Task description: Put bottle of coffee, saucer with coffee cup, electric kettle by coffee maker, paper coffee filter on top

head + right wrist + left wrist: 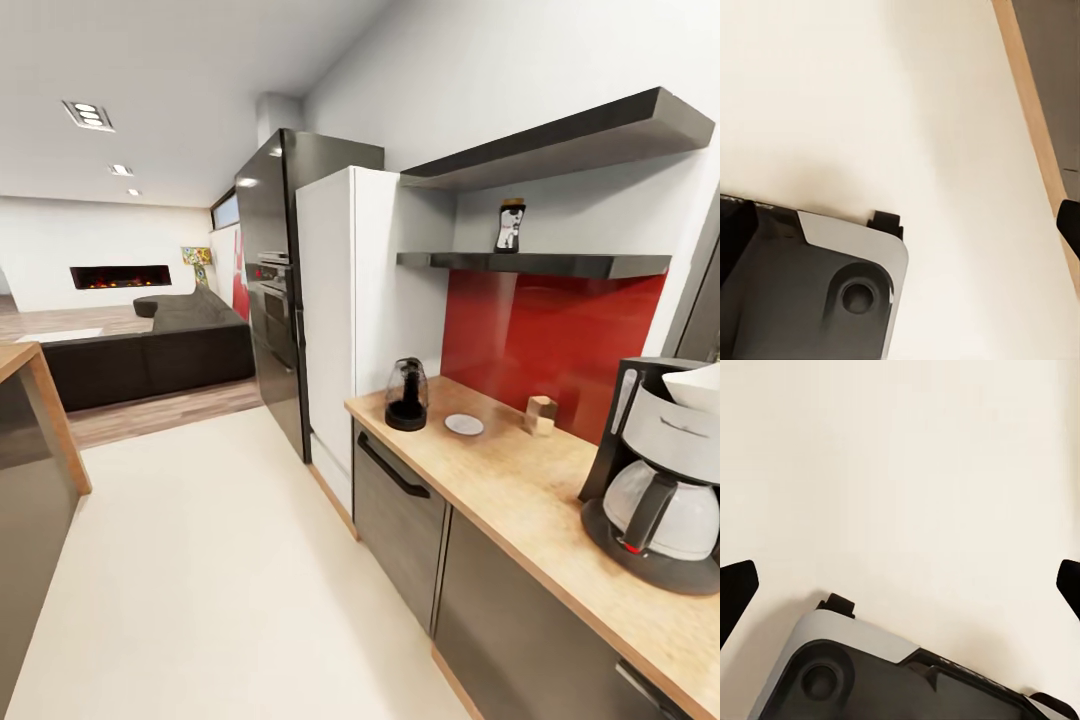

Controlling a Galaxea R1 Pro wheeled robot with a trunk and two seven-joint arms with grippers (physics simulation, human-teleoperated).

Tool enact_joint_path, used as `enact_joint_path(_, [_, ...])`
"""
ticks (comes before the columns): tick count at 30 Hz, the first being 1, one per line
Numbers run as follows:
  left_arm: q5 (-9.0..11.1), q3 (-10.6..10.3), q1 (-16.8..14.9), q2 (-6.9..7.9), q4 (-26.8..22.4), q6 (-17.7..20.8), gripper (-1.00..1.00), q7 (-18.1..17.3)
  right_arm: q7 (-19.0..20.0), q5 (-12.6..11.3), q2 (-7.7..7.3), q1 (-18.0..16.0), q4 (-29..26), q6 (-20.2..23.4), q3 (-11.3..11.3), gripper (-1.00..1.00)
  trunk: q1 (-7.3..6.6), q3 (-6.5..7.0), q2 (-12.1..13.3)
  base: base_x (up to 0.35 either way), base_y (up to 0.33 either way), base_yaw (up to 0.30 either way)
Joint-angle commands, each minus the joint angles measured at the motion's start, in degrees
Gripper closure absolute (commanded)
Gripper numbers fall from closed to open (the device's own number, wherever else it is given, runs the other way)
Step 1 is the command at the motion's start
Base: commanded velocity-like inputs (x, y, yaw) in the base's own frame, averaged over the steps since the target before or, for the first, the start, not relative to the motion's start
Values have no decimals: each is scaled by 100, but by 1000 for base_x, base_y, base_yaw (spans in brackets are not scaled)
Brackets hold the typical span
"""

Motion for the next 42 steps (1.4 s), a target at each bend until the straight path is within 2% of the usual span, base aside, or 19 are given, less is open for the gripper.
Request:
enact_joint_path(1, [57, 13, 0, -5, -9, -3, -100, -3, 15, 54, -8, -8, 27, -31, -15, -100, 2, -8, -7, 13, 0, 0])
enact_joint_path(11, [57, 18, -1, -6, 1, -3, -100, 1, 23, 68, -21, -8, 34, -20, -9, -100, 2, -8, -7, 3, 0, -16])
enact_joint_path(37, [57, 18, 2, -6, -7, -3, -100, 2, 23, 68, -23, -7, 34, -20, -9, -100, 2, -8, -7, 0, 0, -241])
enact_joint_path(42, [57, 14, 0, 1, -7, -3, -100, 3, 23, 68, -23, -5, 34, -27, -9, -100, 2, -8, -7, 93, 84, -82])
